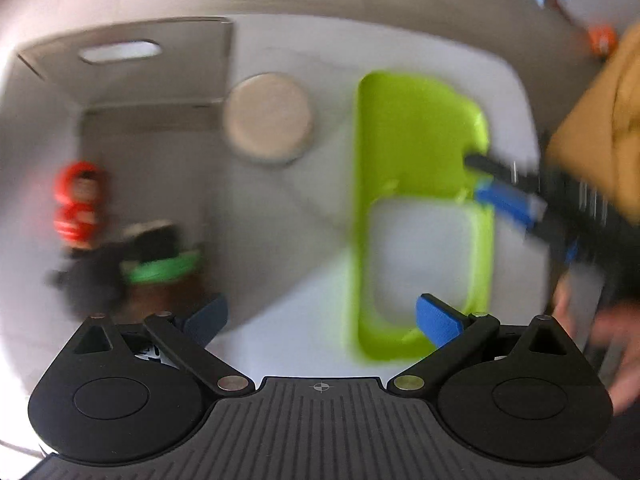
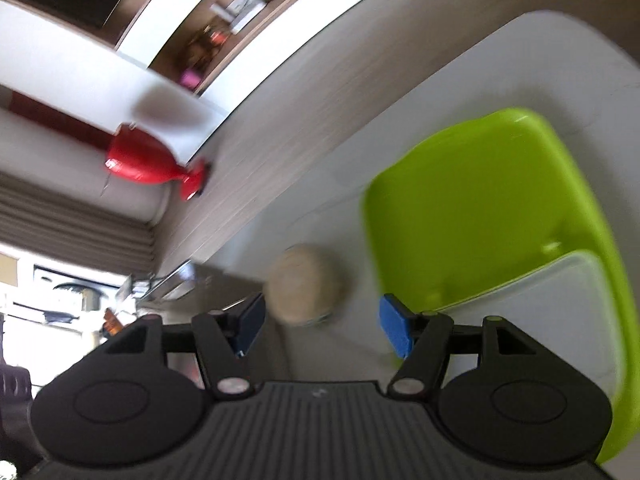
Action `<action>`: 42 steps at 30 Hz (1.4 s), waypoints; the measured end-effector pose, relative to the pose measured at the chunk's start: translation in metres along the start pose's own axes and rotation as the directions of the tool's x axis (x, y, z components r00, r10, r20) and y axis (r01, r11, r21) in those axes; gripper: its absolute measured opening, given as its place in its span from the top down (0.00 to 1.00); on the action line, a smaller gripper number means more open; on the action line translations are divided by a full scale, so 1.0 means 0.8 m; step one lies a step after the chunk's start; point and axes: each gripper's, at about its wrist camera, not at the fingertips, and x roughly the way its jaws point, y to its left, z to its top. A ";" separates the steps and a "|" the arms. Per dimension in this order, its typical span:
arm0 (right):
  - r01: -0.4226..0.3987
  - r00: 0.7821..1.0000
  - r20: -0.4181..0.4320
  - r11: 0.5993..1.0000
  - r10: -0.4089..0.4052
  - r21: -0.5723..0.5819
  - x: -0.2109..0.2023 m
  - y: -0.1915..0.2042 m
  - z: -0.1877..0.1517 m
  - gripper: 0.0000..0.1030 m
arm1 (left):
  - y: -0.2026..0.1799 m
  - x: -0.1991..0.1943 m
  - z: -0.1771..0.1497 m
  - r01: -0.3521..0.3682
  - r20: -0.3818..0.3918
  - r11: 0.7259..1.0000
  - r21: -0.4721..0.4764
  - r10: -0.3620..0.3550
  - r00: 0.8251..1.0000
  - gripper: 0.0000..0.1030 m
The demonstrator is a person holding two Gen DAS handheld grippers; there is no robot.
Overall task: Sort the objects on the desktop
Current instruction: 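Move the right gripper to the round beige container and grasp its rim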
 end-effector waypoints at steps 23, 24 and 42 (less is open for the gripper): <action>-0.014 1.000 -0.018 0.996 0.016 0.089 0.004 -0.100 0.030 0.30 | 0.086 0.173 0.017 0.167 0.250 0.504 -0.847 0.099 0.963 0.00; -0.014 0.999 -0.029 0.997 0.017 0.081 0.008 -0.100 0.029 0.29 | 0.089 0.174 0.019 0.165 0.247 0.497 -0.852 0.104 0.963 0.00; -0.103 0.985 -0.137 0.994 0.105 0.024 0.074 -0.073 0.022 0.26 | 0.090 0.183 0.037 0.193 0.267 0.670 -0.717 0.008 0.964 0.34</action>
